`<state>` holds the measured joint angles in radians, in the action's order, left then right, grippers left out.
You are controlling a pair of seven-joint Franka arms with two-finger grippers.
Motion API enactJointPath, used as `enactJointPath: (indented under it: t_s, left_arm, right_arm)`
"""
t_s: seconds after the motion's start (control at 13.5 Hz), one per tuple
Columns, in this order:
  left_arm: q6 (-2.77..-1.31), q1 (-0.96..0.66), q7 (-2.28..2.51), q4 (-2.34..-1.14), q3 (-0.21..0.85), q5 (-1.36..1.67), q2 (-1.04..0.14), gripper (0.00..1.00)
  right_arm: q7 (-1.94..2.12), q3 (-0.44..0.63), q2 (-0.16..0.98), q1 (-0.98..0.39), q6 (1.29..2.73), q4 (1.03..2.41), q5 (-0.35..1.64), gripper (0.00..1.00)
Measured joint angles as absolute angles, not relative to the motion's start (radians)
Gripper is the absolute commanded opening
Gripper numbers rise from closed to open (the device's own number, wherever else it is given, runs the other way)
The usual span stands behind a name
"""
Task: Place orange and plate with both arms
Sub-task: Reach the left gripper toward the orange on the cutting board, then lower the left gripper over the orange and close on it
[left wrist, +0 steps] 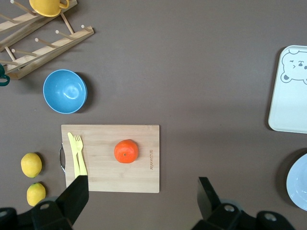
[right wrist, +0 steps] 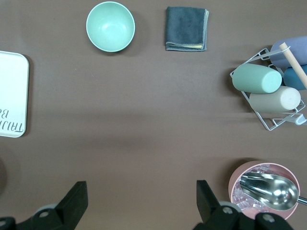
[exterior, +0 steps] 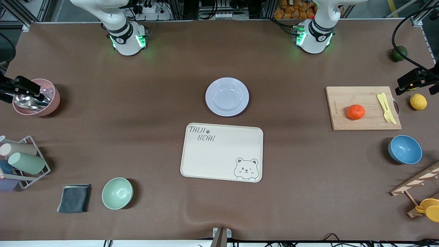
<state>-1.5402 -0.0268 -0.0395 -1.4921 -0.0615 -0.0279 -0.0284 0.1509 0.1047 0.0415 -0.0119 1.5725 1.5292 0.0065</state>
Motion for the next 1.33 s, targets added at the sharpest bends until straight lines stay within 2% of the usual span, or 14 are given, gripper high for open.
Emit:
enactJointPath:
  t_s: [0.52, 0.74, 0.89, 1.11, 1.33]
  left_arm:
    - [-1.525, -0.016, -0.04, -1.485, -0.066, -0.029, -0.028, 1.0]
    - [-1.499, 0.022, -0.045, -1.544, -0.068, -0.029, -0.039, 1.0]
    - [-1.581, 0.066, -0.049, -1.647, -0.069, -0.03, -0.05, 1.0]
    - [-1.817, 0.134, -0.065, -1.899, -0.069, -0.03, -0.044, 1.0]
    - [-2.0, 0.142, -0.067, -2.121, -0.068, -0.03, -0.029, 1.0]
  right_arm:
    - [0.155, 0.107, 0.048, -0.011, 1.574, 1.529, 0.007, 1.0]
    - [0.184, 0.109, 0.059, -0.009, 1.583, 1.529, 0.007, 1.0]
    - [0.2, 0.11, 0.065, -0.009, 1.585, 1.529, 0.007, 1.0]
    - [0.201, 0.11, 0.068, -0.008, 1.586, 1.529, 0.02, 1.0]
    - [0.201, 0.111, 0.089, 0.015, 1.583, 1.53, 0.126, 1.0]
